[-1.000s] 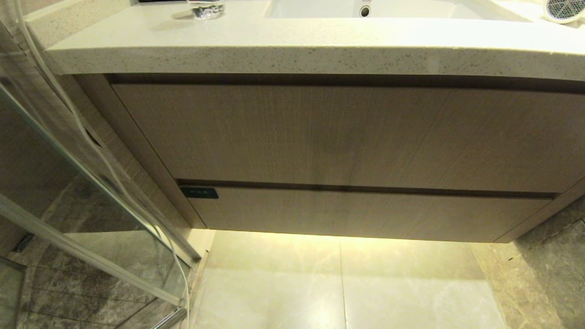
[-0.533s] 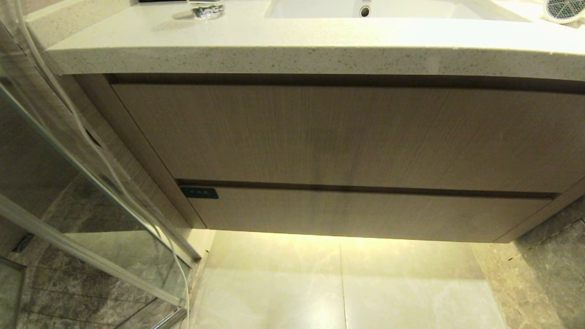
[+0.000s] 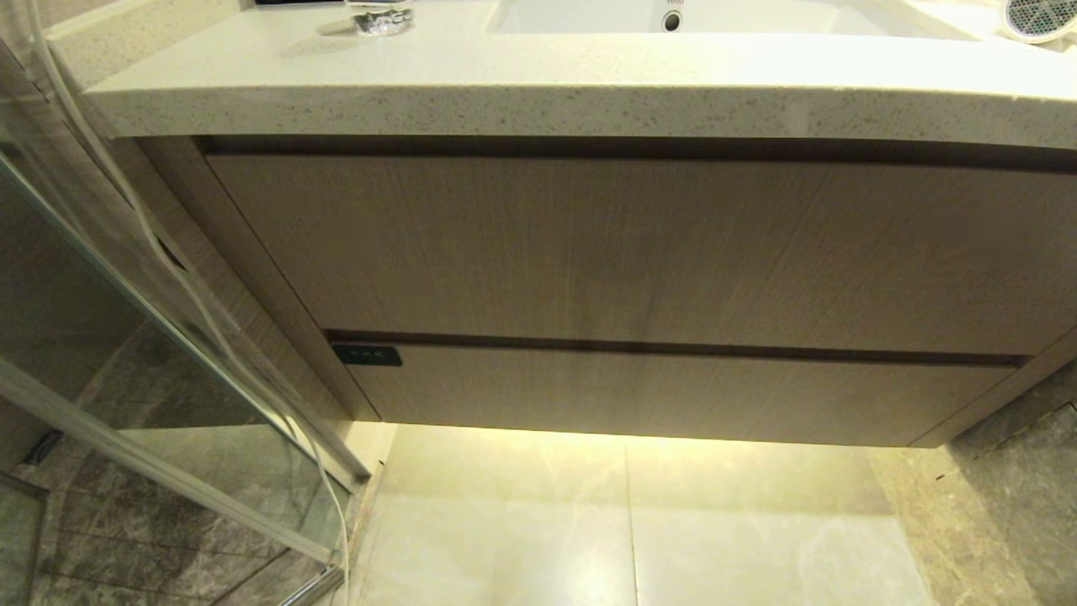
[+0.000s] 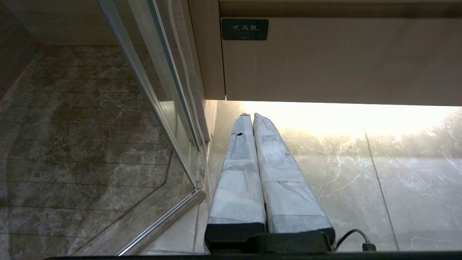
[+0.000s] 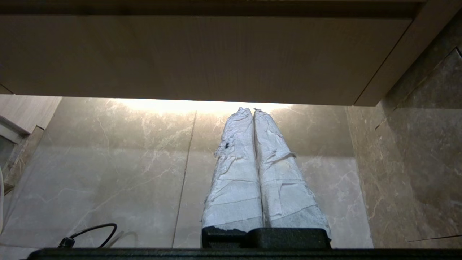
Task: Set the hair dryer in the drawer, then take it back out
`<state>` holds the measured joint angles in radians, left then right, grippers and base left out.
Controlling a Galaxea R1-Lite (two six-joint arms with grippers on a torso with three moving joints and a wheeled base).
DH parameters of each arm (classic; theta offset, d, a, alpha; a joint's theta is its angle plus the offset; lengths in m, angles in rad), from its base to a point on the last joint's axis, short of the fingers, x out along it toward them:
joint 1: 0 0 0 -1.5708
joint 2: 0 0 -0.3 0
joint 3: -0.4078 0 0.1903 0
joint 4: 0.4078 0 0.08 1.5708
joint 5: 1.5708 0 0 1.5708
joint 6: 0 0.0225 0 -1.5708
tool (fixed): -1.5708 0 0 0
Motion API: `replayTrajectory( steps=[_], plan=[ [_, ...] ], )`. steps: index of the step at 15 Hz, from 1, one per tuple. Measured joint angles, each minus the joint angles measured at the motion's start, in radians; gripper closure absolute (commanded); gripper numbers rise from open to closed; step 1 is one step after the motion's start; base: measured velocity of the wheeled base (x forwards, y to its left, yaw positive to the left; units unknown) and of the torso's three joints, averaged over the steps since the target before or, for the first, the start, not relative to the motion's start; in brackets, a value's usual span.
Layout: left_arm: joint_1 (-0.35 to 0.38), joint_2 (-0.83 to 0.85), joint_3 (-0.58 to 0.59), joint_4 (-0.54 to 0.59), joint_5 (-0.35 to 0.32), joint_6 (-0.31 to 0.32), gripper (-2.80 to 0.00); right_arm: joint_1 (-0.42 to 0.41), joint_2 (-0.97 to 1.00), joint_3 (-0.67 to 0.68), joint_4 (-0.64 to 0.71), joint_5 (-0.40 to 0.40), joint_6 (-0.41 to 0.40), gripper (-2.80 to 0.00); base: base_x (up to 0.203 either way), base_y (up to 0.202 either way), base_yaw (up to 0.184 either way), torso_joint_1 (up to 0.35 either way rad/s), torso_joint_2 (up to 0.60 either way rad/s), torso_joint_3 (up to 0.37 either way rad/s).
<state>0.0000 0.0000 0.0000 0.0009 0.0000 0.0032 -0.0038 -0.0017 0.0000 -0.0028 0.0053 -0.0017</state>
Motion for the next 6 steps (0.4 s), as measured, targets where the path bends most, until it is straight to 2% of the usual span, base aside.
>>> replayTrajectory(
  steps=[6],
  plan=[
    [0.000,0.000,0.000,0.001,0.000,0.000,0.00,-0.001,0.000,0.000,0.000,0.000,-0.001,0.00,0.000,0.000,0.000,0.000,0.00,0.000]
  ],
)
